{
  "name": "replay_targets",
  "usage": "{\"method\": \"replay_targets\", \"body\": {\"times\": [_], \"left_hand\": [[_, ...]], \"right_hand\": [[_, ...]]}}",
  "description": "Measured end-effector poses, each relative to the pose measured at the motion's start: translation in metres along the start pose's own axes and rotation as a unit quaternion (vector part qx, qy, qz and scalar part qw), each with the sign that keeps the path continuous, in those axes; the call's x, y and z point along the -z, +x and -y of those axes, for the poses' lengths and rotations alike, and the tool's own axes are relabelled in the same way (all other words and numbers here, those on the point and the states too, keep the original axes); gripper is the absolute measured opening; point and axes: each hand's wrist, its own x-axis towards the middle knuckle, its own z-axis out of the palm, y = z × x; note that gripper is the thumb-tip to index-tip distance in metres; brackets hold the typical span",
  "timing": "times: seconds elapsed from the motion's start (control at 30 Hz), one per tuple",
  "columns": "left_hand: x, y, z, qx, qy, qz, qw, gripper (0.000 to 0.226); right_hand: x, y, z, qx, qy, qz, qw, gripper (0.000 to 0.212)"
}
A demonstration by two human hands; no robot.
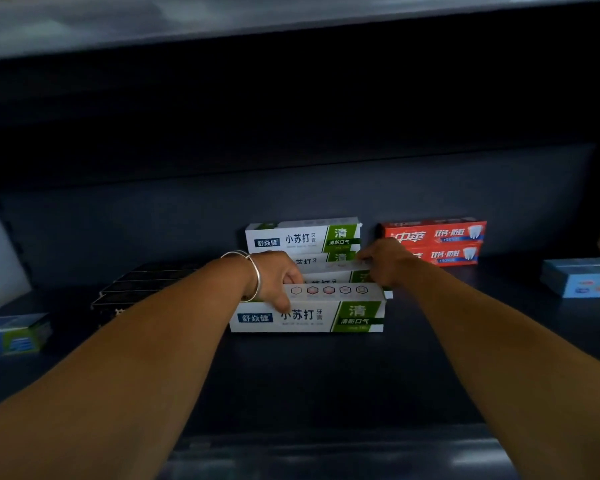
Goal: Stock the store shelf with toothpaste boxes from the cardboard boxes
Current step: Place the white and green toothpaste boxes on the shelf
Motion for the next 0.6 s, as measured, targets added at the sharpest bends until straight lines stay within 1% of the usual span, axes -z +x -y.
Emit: {"method": "replay_targets", "body": {"times": [0.07,0.2,0.37,0.5,0.6], "left_hand": [[-0.002,0.007,0.003,0.000,-0.004,0.001,1.000,0.061],[-0.005,0.020,0.010,-0.004,-0.017,0.004,1.000,0.061],[-0.007,0.028,0.015,-0.005,-0.039,0.001,0.999,0.060],[-0.009,0.028,0.015,-0.001,-0.046,-0.010,0.999,0.060],[-0.010,0.027,0.015,-0.001,-0.048,-0.013,0.999,0.060]], "right_hand": [[-0.003,0.008,-0.001,-0.005,0.020,0.002,1.000,0.044],[-0.006,0.018,-0.003,-0.011,0.023,0.012,1.000,0.045],[-0.007,0.023,-0.003,-0.015,0.025,0.009,1.000,0.039],[-0.005,0.024,-0.002,-0.038,0.017,0.006,0.999,0.037],[-0.002,0.020,-0.004,-0.061,0.051,0.006,0.997,0.034]]}}
